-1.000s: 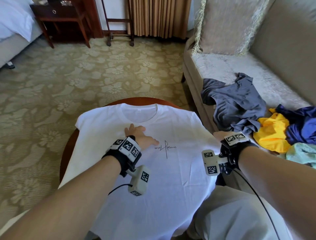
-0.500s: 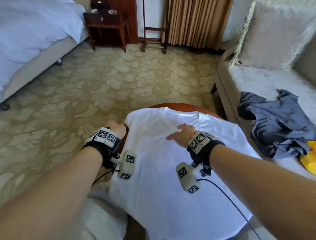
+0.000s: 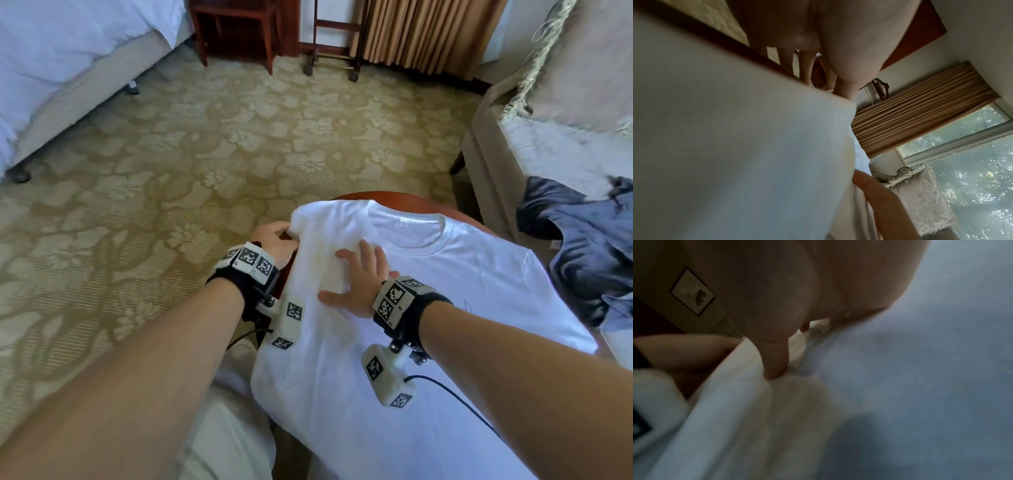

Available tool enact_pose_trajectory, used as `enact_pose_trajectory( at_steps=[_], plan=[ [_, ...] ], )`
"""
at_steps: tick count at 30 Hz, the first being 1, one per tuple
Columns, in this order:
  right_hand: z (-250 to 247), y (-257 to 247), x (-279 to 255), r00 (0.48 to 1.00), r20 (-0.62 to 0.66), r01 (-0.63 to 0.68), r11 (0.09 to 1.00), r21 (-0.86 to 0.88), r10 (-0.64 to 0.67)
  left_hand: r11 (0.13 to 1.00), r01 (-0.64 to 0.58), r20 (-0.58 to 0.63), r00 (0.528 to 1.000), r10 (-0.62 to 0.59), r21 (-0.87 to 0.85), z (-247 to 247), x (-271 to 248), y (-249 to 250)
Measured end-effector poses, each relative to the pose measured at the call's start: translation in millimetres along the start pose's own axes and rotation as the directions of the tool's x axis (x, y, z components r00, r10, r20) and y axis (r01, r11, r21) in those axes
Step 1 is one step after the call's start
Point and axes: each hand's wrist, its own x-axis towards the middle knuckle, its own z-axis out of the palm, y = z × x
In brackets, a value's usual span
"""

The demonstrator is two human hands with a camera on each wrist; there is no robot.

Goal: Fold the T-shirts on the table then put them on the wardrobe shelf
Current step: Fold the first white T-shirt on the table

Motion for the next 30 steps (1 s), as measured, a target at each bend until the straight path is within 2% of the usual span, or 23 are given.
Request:
enact_pose_trajectory(
  at_steps=[6,12,19,20,21,23,25,28,30],
  plan=[
    [0,3,1,0.999,0.033,-0.01,1.0,-0.003,0.01,0.994,-0.018,-0.102,0.995,0.008,-0.103,1,10,16],
    [-1,10,7,0.999,0.048,-0.014,0.999,0.05,0.011,0.997,-0.052,-0.23,0.972,0.038,-0.053,-33,12,21],
    [-7,9,6,1.0,0.029,-0.013,0.994,0.106,0.01,0.999,-0.007,-0.442,0.897,-0.01,-0.037,-73,15,11],
    [-7,8,6,1.0,0.02,-0.015,0.994,0.104,0.013,0.999,0.034,-0.442,0.896,-0.047,-0.037,-73,12,11],
    [-7,7,6,1.0,0.012,-0.019,0.994,0.105,0.018,0.994,0.098,-0.412,0.905,-0.105,-0.04,-72,9,10],
    [-8,4,5,0.999,-0.009,-0.03,0.993,0.115,0.031,0.957,0.29,-0.275,0.919,-0.283,-0.016,-67,0,3],
    [-10,-1,5,0.998,-0.026,-0.052,0.99,0.128,0.055,0.902,0.423,-0.108,0.904,-0.414,0.082,-60,-11,-6],
    [-16,-10,3,0.996,-0.043,-0.076,0.991,0.109,0.081,0.898,0.422,0.201,0.876,-0.439,0.126,-44,-24,-14],
    [-17,-19,3,0.998,-0.051,-0.032,0.998,0.054,0.035,0.89,0.457,0.279,0.853,-0.441,0.008,-37,-28,-26]
  ],
)
